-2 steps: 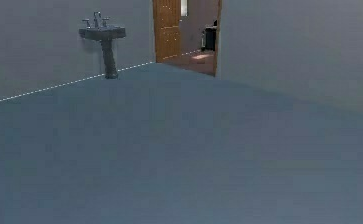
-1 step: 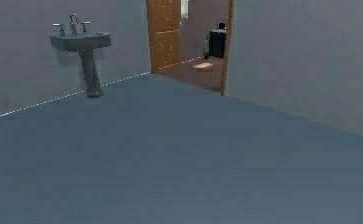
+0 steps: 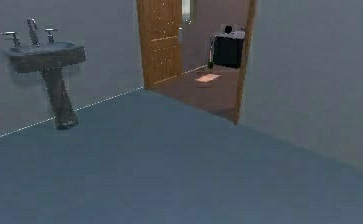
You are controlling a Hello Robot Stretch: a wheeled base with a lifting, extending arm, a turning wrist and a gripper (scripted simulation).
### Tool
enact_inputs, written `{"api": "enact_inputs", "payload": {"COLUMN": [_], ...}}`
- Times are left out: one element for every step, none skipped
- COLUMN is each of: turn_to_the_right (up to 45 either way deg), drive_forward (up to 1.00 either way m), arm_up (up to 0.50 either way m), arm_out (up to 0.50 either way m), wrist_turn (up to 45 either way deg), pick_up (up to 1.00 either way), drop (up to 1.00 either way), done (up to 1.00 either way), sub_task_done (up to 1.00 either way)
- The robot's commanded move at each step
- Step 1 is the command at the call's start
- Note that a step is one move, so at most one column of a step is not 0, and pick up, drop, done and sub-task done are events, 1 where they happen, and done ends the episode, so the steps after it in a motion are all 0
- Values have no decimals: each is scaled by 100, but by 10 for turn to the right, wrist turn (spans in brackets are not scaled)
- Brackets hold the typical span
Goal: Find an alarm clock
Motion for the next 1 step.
{"api": "enact_inputs", "payload": {"turn_to_the_right": [0], "drive_forward": [100], "arm_up": [0], "arm_out": [0], "wrist_turn": [0], "pick_up": [0], "drop": [0], "done": [0], "sub_task_done": [0]}}
